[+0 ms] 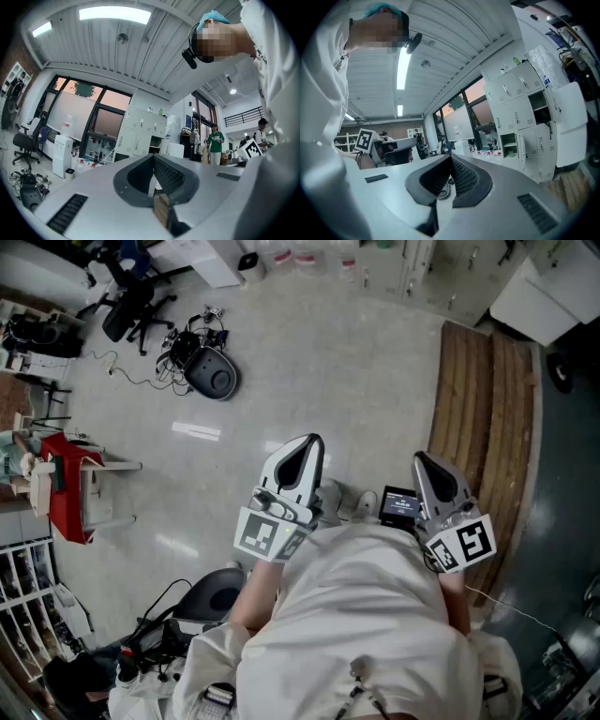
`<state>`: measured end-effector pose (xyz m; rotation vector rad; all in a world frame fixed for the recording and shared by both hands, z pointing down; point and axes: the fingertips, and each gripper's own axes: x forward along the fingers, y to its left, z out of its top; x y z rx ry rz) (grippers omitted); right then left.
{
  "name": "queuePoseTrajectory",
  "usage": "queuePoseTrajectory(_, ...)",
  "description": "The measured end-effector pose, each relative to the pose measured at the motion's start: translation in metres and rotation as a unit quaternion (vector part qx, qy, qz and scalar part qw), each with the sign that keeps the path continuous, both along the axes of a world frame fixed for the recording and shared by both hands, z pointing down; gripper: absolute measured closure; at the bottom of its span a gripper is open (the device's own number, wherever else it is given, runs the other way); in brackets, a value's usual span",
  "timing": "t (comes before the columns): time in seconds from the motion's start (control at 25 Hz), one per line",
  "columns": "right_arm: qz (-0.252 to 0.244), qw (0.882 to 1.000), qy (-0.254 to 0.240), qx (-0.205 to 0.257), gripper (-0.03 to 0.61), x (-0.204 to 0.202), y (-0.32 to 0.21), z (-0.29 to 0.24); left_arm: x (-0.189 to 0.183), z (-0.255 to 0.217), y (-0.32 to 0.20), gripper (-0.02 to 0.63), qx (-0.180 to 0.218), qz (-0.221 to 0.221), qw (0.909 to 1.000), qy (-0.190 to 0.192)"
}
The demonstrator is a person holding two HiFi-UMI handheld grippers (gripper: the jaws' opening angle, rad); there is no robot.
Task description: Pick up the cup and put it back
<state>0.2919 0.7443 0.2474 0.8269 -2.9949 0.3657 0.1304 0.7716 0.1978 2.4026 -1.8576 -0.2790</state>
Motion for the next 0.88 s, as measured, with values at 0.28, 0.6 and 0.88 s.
queuePoseTrajectory(0.28,-0.01,1.0,0.017,0.007,0.554,0.019,0.003,0.008,0.02,0.001,0.008,0.606,0.019,-0.006,0.9998,-0.008)
queuePoseTrajectory(0.6,0.01,1.0,0.01,-0.003,0.554,0.004,-0.007,0.01,0.001,0.007,0.007,0.606,0.019,0.006,0.9998,0.004)
queuePoseTrajectory(0.88,0.03,0.999,0.009,-0.024,0.554,-0.029,-0.008,0.01,-0.019,0.013,-0.005,0.606,0.006,0.042,0.9991,-0.002)
